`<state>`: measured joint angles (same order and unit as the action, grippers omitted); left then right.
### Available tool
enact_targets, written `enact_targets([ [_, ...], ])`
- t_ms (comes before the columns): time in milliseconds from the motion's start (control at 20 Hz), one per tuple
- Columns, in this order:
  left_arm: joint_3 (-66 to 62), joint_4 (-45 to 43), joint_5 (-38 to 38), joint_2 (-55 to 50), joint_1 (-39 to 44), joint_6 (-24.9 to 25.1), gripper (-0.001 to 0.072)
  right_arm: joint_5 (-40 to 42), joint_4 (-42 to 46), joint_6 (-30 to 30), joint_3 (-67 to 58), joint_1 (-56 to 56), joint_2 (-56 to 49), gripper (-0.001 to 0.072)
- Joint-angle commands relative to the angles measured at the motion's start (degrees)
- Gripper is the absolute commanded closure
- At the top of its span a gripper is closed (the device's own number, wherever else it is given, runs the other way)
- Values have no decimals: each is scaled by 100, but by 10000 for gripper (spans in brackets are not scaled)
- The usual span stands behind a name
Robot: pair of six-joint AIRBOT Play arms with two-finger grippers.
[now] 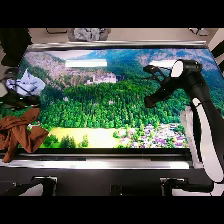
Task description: Fold the shirts.
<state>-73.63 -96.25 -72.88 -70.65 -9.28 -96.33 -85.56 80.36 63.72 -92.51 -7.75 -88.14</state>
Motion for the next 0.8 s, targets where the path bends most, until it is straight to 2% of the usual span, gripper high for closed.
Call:
enact_targets([
  [0,61,186,-382,-70,-1709,-297,-13,-22,-118,61,4,-13,-2,35],
  [150,807,225,-463,-131,-2988,-341,-13,-22,-188,61,4,-13,-2,35],
  [300,1668,726,151,-133,-3718,-376,-13,20,-188,61,4,-13,-2,36],
  [500,1974,1169,1110,-151,-3770,79,-13,20,-188,61,4,-13,-2,36],
  [750,1974,1257,1298,-509,-3591,494,-13,7,-188,61,4,-13,-2,36],
])
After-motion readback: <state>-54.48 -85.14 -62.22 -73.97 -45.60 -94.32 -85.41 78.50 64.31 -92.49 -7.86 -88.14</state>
